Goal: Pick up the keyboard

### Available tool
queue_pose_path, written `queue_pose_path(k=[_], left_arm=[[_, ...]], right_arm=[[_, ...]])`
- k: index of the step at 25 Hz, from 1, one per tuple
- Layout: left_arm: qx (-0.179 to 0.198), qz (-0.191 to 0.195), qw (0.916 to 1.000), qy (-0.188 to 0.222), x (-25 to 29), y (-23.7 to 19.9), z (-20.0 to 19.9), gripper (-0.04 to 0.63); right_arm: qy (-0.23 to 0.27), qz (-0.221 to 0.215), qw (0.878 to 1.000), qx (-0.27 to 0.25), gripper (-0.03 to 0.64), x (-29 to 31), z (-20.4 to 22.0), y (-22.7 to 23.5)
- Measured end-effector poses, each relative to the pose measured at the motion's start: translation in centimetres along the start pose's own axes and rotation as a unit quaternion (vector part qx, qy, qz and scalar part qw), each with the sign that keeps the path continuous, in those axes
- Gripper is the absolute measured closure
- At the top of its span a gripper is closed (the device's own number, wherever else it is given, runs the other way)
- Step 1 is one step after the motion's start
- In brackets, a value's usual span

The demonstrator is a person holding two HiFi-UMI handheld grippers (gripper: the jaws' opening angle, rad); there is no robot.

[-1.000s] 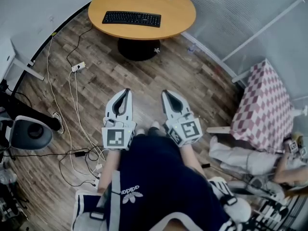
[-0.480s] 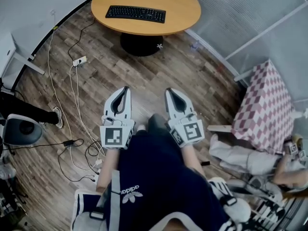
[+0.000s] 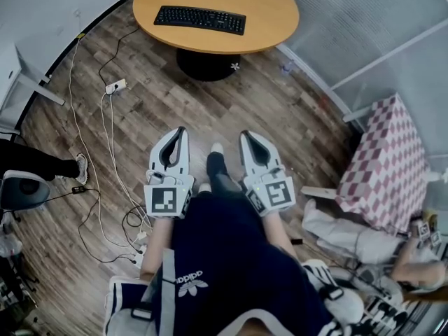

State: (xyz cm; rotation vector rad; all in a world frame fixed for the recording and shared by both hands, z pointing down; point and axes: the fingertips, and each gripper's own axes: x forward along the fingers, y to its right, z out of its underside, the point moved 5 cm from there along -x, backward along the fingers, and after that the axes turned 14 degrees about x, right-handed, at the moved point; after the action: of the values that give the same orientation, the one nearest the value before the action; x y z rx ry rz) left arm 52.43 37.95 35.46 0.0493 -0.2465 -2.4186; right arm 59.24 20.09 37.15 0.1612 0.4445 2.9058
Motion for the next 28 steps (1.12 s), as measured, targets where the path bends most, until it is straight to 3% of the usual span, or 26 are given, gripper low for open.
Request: queue_pose_path(k=[13, 18, 28], left_arm=[[0.014, -0.021, 0.9997, -0.004, 13.9, -3.7, -1.2, 0.589], [0.040, -0.022, 0.9984, -0.032, 17.4, -4.7, -1.1, 0.589], [0.018, -0.022, 0.9995, -0.016, 22.6, -4.9, -0.5, 0.589]], right_arm=[[-0.016, -0.001, 1.000, 0.015, 0.611, 11.9, -3.9, 9.9], [-0.018, 0.001, 1.000, 0.022, 0.611, 14.9, -5.2, 12.9], [-0.027, 0.004, 0.999, 0.029, 0.611, 17.8, -5.7, 16.6]])
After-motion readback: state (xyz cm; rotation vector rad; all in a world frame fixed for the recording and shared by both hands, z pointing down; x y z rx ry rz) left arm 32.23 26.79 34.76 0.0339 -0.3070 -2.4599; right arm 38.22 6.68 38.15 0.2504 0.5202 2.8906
